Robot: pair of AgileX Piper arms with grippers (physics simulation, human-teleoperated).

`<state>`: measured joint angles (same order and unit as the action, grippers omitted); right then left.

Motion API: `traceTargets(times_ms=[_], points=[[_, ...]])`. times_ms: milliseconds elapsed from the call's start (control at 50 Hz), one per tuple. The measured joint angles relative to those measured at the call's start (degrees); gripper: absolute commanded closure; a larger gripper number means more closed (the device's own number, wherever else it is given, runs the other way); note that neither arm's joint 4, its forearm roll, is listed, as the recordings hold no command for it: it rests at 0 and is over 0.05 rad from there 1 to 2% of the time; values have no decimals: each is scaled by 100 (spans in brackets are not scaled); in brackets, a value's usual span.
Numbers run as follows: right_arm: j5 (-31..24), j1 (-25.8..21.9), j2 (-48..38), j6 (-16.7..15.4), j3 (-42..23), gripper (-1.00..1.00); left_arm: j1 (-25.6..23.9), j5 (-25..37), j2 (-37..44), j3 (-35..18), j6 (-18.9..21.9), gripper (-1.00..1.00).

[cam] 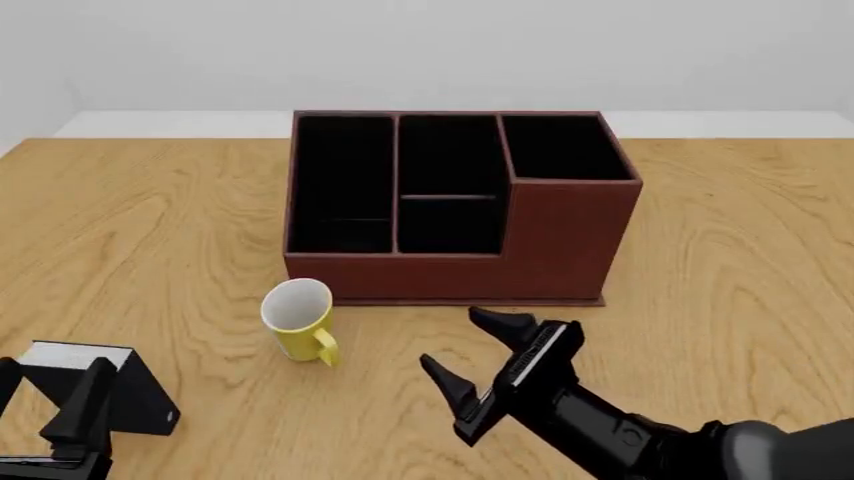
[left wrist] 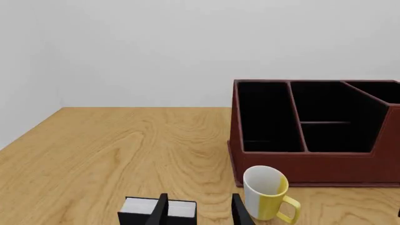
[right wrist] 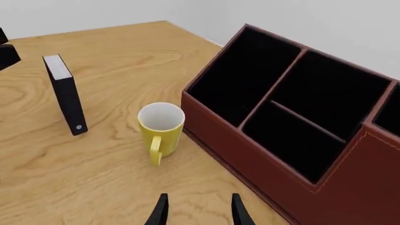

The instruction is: Pick up the yellow and white mug and place it to the right of the caddy.

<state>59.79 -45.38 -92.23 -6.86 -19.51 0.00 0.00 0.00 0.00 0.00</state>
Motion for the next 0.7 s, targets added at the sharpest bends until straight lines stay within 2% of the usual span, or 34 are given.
traceTargets(times_ms=[700], points=[[-105,-452,-1495,-248,-1363,-100,0,0,0,0,0,-100]])
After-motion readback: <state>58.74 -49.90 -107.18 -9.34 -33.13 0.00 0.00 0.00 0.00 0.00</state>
